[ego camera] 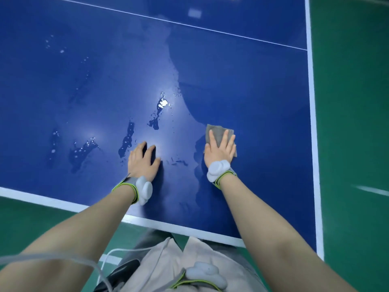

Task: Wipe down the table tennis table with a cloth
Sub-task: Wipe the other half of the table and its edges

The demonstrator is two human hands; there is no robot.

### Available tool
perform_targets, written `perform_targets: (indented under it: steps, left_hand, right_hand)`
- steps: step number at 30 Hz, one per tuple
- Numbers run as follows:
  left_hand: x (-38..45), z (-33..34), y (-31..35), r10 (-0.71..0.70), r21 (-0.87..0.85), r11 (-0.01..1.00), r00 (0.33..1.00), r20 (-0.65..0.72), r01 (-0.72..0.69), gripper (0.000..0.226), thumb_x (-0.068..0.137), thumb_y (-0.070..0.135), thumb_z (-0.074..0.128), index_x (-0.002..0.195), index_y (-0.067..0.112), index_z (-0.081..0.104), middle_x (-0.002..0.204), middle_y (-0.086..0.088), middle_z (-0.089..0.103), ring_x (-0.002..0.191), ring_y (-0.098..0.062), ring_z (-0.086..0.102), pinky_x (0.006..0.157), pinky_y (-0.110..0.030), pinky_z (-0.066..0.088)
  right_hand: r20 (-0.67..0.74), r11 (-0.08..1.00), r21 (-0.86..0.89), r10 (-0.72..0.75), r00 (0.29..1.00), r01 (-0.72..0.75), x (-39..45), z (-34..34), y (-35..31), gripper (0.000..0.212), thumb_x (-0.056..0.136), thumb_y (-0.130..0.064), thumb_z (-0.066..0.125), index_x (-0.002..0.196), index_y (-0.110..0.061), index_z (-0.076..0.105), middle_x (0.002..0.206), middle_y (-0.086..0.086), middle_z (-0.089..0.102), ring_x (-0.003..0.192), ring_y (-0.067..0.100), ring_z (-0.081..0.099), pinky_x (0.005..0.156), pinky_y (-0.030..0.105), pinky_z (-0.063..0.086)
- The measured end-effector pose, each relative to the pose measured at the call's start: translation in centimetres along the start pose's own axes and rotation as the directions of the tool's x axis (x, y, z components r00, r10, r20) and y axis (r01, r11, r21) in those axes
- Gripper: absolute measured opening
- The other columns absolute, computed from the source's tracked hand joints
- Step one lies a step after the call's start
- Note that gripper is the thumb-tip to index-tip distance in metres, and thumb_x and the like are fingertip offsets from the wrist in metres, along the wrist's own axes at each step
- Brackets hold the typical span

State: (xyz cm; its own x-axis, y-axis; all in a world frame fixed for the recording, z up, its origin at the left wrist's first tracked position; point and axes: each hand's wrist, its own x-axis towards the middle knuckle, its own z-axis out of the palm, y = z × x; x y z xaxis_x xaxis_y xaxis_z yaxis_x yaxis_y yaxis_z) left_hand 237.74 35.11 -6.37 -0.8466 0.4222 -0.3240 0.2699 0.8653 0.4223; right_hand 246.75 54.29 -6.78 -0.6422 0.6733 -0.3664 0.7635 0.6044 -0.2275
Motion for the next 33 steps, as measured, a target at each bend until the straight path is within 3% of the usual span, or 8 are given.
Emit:
perform_targets:
  steps: [6, 11, 14, 18, 22, 24, 28, 33]
  left_hand:
    - [1.1, -0.3, -0.6, 0.082, -0.038, 0.996, 0.997, -0.016, -0.082, 0.047, 0.087, 0.032, 0.044, 0.130, 0.012, 0.048, 0.144, -0.010, 0.031, 0.134, -0.028, 0.023, 0.109, -0.030, 0.011]
    - [2.8, -1.7, -2.5, 0.154, 0.007, 0.988, 0.988, -0.027, -0.154, 0.042, 0.086, 0.032, 0.045, 0.125, 0.020, 0.053, 0.141, -0.007, 0.034, 0.127, -0.028, 0.029, 0.107, -0.031, 0.016]
    - [3.9, -2.5, -2.4, 0.135, -0.028, 0.990, 0.991, -0.008, -0.135, 0.051, 0.082, 0.037, 0.040, 0.128, 0.017, 0.050, 0.144, -0.008, 0.030, 0.131, -0.027, 0.025, 0.109, -0.032, 0.012]
    - [4.2, -2.5, -2.3, 0.180, -0.020, 0.983, 0.983, 0.018, -0.180, 0.054, 0.086, 0.038, 0.042, 0.135, 0.014, 0.043, 0.150, -0.010, 0.021, 0.140, -0.025, 0.014, 0.112, -0.030, 0.003]
    - [4.4, -2.2, -3.1, 0.203, -0.008, 0.979, 0.976, 0.075, -0.203, 0.052, 0.095, 0.028, 0.047, 0.143, 0.021, 0.030, 0.156, -0.005, 0.006, 0.144, -0.019, -0.003, 0.113, -0.028, -0.008]
    - [4.6, -2.5, -3.6, 0.225, -0.015, 0.974, 0.970, 0.096, -0.224, 0.051, 0.096, 0.028, 0.045, 0.144, 0.023, 0.028, 0.156, -0.003, 0.005, 0.144, -0.018, -0.004, 0.113, -0.027, -0.008]
    - [4.6, -2.8, -4.4, 0.251, -0.009, 0.968, 0.960, 0.123, -0.252, 0.051, 0.097, 0.028, 0.043, 0.145, 0.026, 0.025, 0.157, -0.001, 0.002, 0.144, -0.016, -0.005, 0.114, -0.029, -0.007]
    - [4.4, -2.8, -4.6, 0.262, 0.000, 0.964, 0.957, 0.124, -0.264, 0.052, 0.097, 0.028, 0.041, 0.146, 0.026, 0.024, 0.157, -0.001, 0.000, 0.144, -0.017, -0.007, 0.113, -0.028, -0.009]
  right_hand:
    - [0.066, 0.920, 0.007, -0.391, 0.918, 0.392, 0.3, -0.2, 0.0, 0.045, 0.103, -0.033, 0.032, 0.147, -0.041, 0.024, 0.160, -0.002, -0.008, 0.146, 0.023, -0.013, 0.114, 0.032, -0.010]
    - [-0.052, 1.000, 0.027, 0.011, 0.999, -0.009, 2.8, -0.4, -0.9, 0.048, 0.103, -0.037, 0.026, 0.149, -0.040, 0.014, 0.159, 0.004, -0.013, 0.146, 0.024, -0.014, 0.117, 0.036, -0.006]
    - [-0.065, 0.996, 0.018, 0.089, 0.994, -0.088, 2.8, 0.4, -4.0, 0.050, 0.103, -0.040, 0.024, 0.150, -0.040, 0.006, 0.159, 0.006, -0.014, 0.145, 0.029, -0.015, 0.117, 0.040, -0.007]
    - [-0.022, 0.988, -0.021, -0.151, 0.988, 0.151, 1.6, 1.7, -7.7, 0.048, 0.103, -0.037, 0.025, 0.149, -0.042, 0.011, 0.159, 0.004, -0.013, 0.145, 0.029, -0.016, 0.115, 0.039, -0.010]
    - [0.047, 0.874, -0.086, -0.476, 0.878, 0.478, 1.8, 1.2, -7.2, 0.046, 0.103, -0.032, 0.028, 0.148, -0.040, 0.021, 0.160, 0.003, -0.007, 0.146, 0.026, -0.012, 0.115, 0.036, -0.009]
    - [-0.020, 0.910, -0.027, -0.414, 0.910, 0.413, 2.8, 0.8, -6.1, 0.045, 0.103, -0.031, 0.032, 0.146, -0.039, 0.026, 0.160, 0.003, -0.004, 0.147, 0.025, -0.009, 0.116, 0.035, -0.006]
    - [-0.098, 0.997, 0.018, -0.068, 0.993, 0.070, 3.3, 1.3, -6.7, 0.047, 0.103, -0.033, 0.027, 0.148, -0.040, 0.018, 0.159, 0.006, -0.010, 0.146, 0.025, -0.012, 0.116, 0.036, -0.007]
    - [-0.074, 0.997, -0.012, -0.072, 0.995, 0.071, 1.6, 2.4, -9.3, 0.049, 0.103, -0.036, 0.025, 0.149, -0.041, 0.009, 0.159, 0.006, -0.014, 0.145, 0.028, -0.016, 0.115, 0.038, -0.010]
